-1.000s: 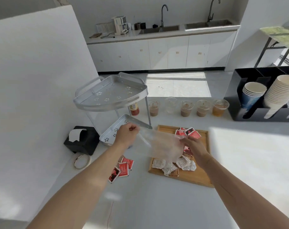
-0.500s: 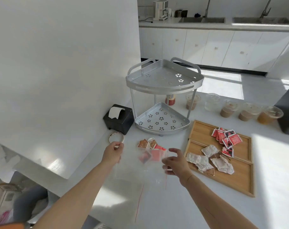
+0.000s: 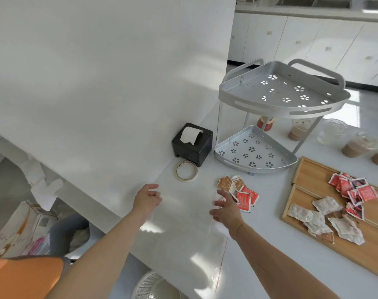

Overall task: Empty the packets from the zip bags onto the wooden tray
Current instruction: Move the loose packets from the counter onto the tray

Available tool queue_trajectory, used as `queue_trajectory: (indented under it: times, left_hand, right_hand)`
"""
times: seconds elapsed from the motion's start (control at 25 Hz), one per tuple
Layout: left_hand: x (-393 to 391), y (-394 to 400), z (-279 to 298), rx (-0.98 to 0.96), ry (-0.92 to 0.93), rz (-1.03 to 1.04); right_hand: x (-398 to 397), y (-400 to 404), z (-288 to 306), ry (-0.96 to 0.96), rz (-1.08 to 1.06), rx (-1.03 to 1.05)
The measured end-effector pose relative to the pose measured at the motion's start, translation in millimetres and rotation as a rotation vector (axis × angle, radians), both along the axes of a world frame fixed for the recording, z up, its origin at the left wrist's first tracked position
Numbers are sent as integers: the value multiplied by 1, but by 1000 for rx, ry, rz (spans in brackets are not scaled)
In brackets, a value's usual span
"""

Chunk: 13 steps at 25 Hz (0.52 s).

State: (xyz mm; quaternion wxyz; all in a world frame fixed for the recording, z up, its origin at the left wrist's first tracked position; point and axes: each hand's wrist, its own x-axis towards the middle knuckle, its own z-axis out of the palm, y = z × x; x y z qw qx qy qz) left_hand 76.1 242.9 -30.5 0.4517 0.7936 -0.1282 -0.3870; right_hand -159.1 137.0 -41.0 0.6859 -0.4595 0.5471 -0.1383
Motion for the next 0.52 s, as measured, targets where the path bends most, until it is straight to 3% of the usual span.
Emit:
queue_trajectory:
  times: [0.24, 0.52]
  left_hand:
    - [9, -15, -17, 64, -86, -77]
    - [9, -15, -29, 247, -315, -232]
  right_hand:
    - [18, -6, -8, 77, 135, -77]
    - [17, -7, -7, 267, 292, -196]
